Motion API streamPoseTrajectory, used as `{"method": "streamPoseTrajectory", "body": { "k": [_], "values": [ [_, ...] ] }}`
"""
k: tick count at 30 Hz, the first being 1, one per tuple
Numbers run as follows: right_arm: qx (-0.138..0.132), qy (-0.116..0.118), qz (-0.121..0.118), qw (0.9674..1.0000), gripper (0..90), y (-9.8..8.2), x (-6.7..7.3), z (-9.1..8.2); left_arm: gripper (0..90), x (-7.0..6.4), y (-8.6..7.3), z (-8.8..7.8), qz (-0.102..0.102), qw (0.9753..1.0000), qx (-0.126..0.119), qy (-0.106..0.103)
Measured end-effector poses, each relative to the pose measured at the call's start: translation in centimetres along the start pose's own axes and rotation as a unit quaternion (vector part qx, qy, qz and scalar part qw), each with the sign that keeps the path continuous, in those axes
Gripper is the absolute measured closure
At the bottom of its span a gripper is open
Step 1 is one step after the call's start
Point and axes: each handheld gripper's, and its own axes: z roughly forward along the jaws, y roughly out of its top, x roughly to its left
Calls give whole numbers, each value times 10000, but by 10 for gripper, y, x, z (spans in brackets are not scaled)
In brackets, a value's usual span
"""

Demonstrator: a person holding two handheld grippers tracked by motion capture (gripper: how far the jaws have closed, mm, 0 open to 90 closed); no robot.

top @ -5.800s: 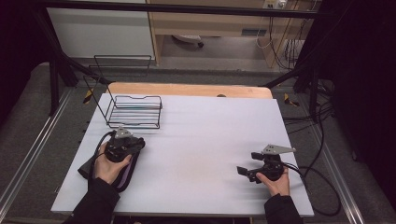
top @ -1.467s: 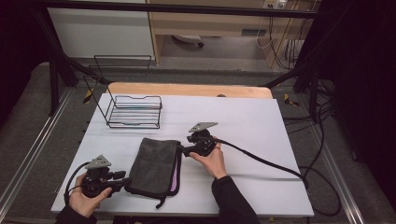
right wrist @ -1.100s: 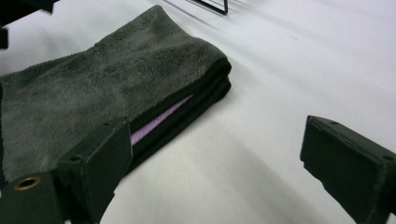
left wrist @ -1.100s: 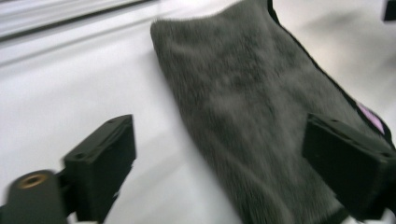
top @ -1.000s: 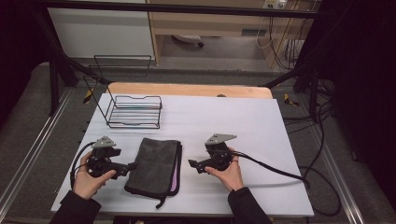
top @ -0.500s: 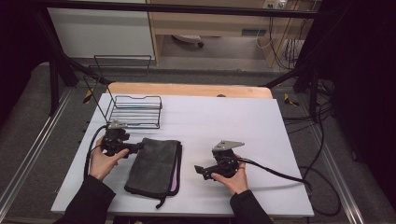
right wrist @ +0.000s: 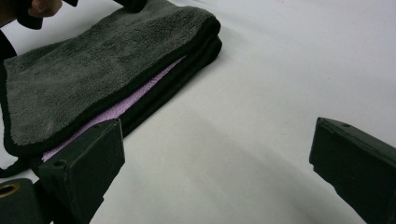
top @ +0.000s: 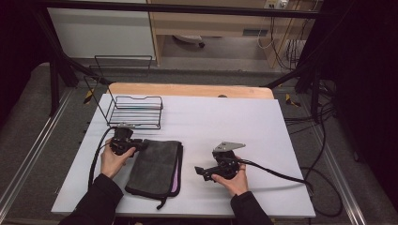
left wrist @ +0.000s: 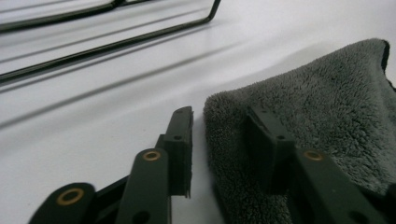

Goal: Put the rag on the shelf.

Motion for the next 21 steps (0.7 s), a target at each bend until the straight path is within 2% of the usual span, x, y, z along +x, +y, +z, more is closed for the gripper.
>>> {"method": "streamPoseTrajectory", "body": {
  "k": [7, 10, 11, 15, 16, 19, 20, 21],
  "values": [
    [-107, 19, 110, 9999, 49, 4, -1, 1, 698, -1, -2, 4, 13, 9999, 106, -124],
    [-119, -49, 139, 9998, 53, 11, 1, 5, 728, -2, -1, 4, 50, 9998, 137, -106],
    [-163, -40, 234, 9996, 67, 18, 4, 11, 739, -3, -1, 4, 59, 9998, 143, -106],
    [-286, -124, 350, 9989, 104, 36, 8, 27, 747, -2, -2, 5, 23, 9998, 138, -147],
    [-287, -139, 313, 9990, 119, 41, 8, 33, 747, -1, -2, 5, 25, 9998, 132, -151],
    [-144, -265, 280, 9992, 157, 52, 9, 51, 748, -2, -3, 5, 86, 9998, 117, -132],
    [-144, -265, 280, 9992, 157, 52, 9, 51, 748, -2, -3, 5, 106, 9998, 88, -122],
    [-46, -291, 322, 9990, 191, 56, 8, 64, 749, -2, -5, 5, 97, 9999, 27, -120]
  ]
}}
